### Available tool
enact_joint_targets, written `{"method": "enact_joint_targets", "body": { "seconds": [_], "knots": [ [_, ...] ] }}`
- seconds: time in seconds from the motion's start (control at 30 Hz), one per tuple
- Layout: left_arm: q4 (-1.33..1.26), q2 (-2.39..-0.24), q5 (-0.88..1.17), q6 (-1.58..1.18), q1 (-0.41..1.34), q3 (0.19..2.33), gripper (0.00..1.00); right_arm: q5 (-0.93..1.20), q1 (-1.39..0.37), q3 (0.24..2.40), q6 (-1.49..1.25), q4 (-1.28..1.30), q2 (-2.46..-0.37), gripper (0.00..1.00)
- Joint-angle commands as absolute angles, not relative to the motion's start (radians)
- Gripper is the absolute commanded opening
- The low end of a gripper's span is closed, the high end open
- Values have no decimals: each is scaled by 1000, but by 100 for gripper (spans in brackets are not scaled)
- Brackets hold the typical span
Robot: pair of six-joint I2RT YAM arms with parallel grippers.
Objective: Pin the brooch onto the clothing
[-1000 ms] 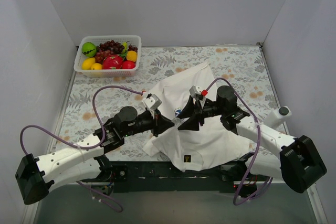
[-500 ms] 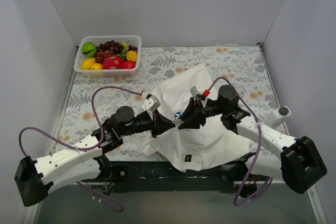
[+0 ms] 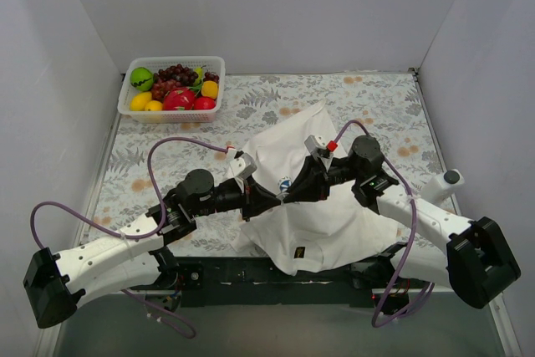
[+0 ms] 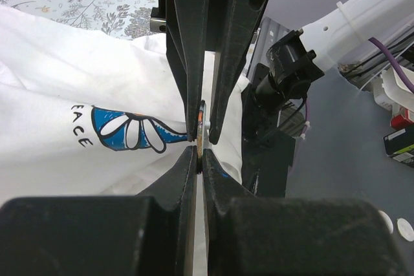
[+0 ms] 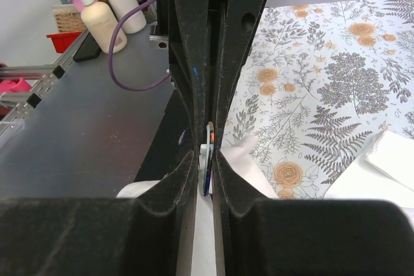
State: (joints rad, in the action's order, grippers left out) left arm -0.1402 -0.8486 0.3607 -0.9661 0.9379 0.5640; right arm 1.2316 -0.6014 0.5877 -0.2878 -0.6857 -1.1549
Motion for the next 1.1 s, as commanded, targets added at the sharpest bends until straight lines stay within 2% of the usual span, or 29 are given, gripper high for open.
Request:
{"method": "enact_joint_targets", "body": {
  "seconds": [0.0, 0.27, 0.43, 0.5, 0.53, 0.6, 1.07],
  "knots": [
    [-181, -830, 371, -963, 933, 600, 0, 1279, -603, 597, -296, -744, -1164, 19],
    [-181, -870, 385, -956, 930, 633, 0, 1273, -603, 601, -291, -727, -1187, 15],
    [-169, -908, 396, -942, 928, 670, 0, 1240, -603, 624, -216, -620, -1187, 13],
    [-170, -917, 405, -937, 928, 676, 0, 1217, -604, 632, -196, -569, -1187, 11],
    [-170, -922, 411, -937, 928, 680, 0, 1206, -603, 637, -184, -557, -1186, 5],
    [-172, -920, 414, -936, 928, 684, 0, 1149, -603, 644, -172, -508, -1181, 1],
    [-169, -781, 364, -966, 930, 603, 0, 741, -600, 617, -215, -434, -1111, 1]
  ]
}}
